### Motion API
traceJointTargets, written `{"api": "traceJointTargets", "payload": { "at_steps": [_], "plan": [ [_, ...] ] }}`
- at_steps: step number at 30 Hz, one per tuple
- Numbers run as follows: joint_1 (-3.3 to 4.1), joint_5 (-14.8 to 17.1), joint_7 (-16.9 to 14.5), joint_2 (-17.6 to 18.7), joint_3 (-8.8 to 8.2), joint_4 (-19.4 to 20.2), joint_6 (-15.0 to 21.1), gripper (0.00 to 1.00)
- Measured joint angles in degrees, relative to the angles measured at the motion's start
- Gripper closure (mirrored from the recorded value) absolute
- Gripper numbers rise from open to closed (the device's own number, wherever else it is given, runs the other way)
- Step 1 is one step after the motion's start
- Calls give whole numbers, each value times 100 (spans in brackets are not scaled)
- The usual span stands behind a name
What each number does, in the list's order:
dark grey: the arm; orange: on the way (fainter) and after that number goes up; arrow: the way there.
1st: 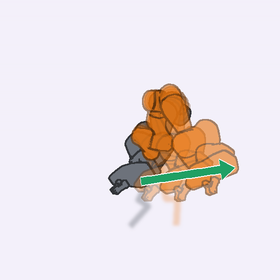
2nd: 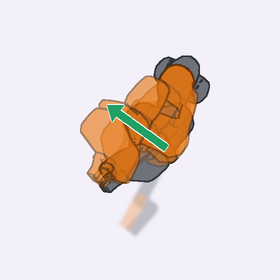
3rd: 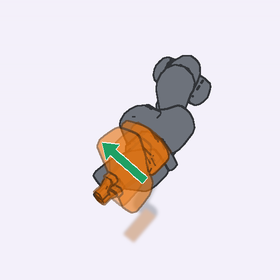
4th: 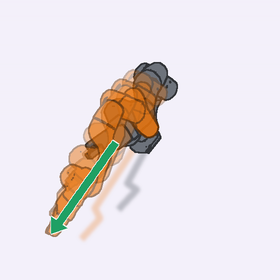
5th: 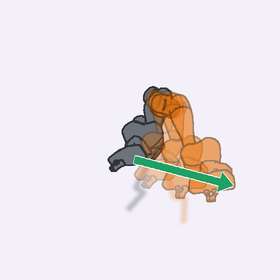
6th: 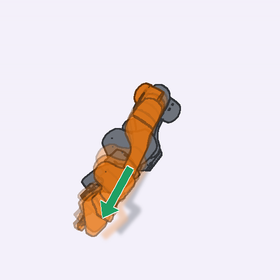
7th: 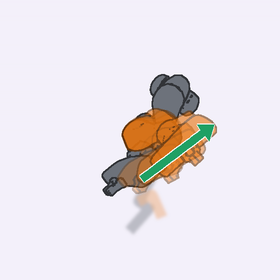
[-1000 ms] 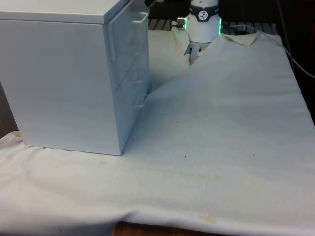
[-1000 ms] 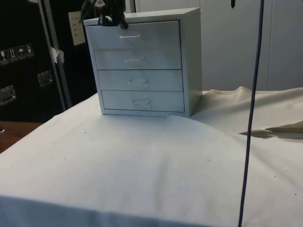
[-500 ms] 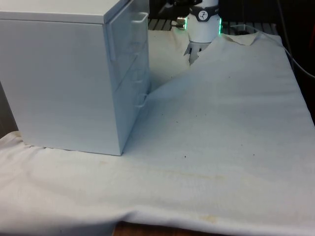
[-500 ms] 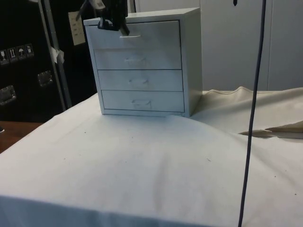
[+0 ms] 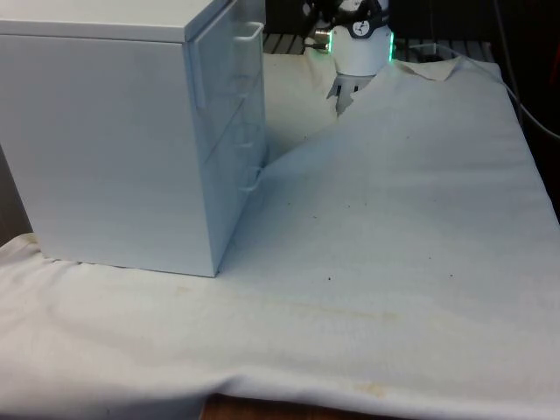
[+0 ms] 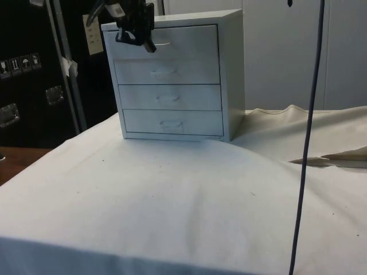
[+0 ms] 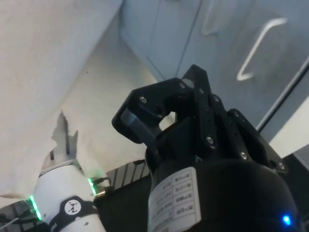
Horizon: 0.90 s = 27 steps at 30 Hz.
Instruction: Open the drawer, then close it.
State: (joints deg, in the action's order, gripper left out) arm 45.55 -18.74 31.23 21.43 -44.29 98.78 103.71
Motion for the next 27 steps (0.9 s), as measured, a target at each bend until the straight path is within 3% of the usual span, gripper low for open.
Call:
{"api": "traceJointTargets", "payload": {
  "at_steps": [16, 21, 27],
  "plan": [
    [0, 613, 40, 109, 229, 52, 178, 100],
    [0, 670, 57, 126, 269, 52, 195, 80],
    [0, 716, 57, 132, 292, 52, 201, 40]
  ]
}}
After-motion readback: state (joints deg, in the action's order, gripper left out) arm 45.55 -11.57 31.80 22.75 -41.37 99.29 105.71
